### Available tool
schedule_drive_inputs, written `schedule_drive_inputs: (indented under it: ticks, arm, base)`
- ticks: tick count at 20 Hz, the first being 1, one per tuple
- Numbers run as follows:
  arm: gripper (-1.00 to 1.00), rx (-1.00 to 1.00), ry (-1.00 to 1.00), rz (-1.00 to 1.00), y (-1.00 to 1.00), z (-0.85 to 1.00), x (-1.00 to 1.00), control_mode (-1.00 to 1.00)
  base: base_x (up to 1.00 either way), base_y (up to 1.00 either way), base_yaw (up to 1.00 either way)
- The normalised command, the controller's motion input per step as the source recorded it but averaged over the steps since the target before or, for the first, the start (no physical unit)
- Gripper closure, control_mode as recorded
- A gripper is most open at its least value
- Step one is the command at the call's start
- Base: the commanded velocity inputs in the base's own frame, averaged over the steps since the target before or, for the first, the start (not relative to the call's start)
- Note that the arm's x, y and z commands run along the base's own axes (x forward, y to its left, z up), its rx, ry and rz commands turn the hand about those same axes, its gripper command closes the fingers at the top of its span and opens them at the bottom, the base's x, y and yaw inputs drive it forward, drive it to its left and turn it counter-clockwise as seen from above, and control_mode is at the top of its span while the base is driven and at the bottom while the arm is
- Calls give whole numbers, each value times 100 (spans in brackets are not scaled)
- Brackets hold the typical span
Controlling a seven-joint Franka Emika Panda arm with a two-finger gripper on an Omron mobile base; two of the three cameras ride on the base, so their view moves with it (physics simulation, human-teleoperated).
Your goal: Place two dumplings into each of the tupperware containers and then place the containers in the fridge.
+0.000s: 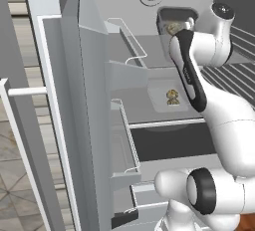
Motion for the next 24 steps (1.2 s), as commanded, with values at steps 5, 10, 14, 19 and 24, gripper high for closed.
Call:
schedule_drive_inputs:
  ticks: [5, 10, 14, 19, 24]
  arm:
    - [100, 0, -2, 0, 0, -6, 28, -100]
    - [100, 0, 0, 0, 0, -10, 51, -100]
    - [100, 0, 0, 0, 0, -1, 51, -100]
    - [100, 0, 0, 0, 0, 0, 51, -100]
    - [-100, 0, 0, 0, 0, 0, 21, -100]
  base:
    - [0, 0, 0]
    - [0, 0, 0]
    - [0, 0, 0]
    - [0, 0, 0]
    - [0, 0, 0]
